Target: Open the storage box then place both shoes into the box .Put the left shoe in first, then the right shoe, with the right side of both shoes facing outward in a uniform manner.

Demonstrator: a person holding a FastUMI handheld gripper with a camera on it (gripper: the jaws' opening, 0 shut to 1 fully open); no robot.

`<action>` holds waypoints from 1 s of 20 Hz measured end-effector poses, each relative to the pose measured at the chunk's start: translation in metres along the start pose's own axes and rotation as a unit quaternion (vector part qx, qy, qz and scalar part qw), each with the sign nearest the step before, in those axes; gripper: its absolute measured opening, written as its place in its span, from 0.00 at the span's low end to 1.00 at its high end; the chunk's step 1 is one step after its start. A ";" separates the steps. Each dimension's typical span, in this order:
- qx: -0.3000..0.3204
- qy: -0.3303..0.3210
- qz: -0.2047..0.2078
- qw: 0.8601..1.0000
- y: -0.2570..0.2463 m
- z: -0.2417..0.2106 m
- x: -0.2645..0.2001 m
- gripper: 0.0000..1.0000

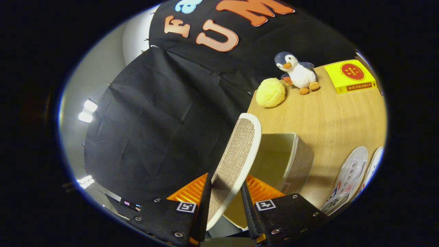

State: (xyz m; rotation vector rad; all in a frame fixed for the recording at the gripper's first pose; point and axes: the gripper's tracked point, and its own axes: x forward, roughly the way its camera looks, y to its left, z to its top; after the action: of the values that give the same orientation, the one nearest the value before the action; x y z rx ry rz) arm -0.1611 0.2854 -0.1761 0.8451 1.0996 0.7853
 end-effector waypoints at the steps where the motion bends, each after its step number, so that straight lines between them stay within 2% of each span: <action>1: -0.006 0.001 0.001 1.000 0.007 0.002 0.004 0.41; 3: -0.021 0.002 0.004 1.000 0.021 0.006 0.015 0.32; 5: -0.021 0.006 0.014 1.000 0.037 0.007 0.029 0.28; 10: -0.037 0.011 0.037 0.999 0.075 0.012 0.060 0.28; 20: -0.026 0.029 0.052 0.998 0.122 0.011 0.129 0.32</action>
State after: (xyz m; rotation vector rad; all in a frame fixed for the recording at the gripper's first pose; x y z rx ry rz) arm -0.1312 0.4517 -0.1206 0.8446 1.0881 0.9254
